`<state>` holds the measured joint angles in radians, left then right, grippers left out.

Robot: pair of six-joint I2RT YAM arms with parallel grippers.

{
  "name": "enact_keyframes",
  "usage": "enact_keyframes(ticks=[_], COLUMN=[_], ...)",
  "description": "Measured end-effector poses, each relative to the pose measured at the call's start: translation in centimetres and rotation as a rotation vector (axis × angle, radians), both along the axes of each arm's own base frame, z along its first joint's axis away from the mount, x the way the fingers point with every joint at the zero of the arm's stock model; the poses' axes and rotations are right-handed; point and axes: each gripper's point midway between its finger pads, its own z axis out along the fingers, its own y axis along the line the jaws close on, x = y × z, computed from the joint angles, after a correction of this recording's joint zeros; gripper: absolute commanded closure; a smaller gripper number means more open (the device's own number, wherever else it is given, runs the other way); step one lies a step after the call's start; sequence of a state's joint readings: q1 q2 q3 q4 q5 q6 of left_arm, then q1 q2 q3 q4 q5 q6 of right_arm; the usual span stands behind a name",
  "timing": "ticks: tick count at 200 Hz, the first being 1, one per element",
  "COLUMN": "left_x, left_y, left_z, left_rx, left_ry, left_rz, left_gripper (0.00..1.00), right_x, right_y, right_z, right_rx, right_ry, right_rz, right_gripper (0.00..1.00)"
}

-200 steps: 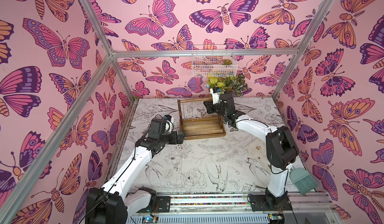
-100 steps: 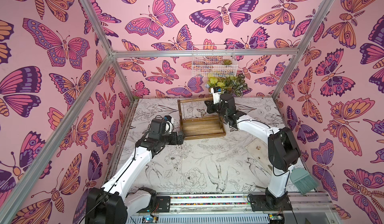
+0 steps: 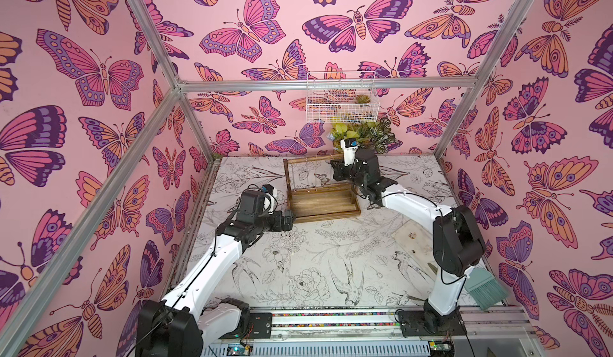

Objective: Take the necklace off the jewelry display stand
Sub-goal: Take off the necklace from the stand.

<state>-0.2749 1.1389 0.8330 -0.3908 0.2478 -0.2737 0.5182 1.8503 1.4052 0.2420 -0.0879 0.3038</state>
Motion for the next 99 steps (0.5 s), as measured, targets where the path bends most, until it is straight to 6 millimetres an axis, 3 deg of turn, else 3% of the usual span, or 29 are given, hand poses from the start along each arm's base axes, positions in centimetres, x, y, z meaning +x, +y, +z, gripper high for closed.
enact_keyframes(ticks=[99], left_x=[-0.1], left_y=[-0.2], left_z=[0.1], left_rx=[-0.013], left_ry=[0.004], left_rz=[-0.007], left_gripper=[0.0], right_x=[0.1], right_y=[-3.0], right_z=[0.6], right_rx=[-0.019], right_ry=[-0.017], right_rz=[-0.053], right_gripper=[1.0])
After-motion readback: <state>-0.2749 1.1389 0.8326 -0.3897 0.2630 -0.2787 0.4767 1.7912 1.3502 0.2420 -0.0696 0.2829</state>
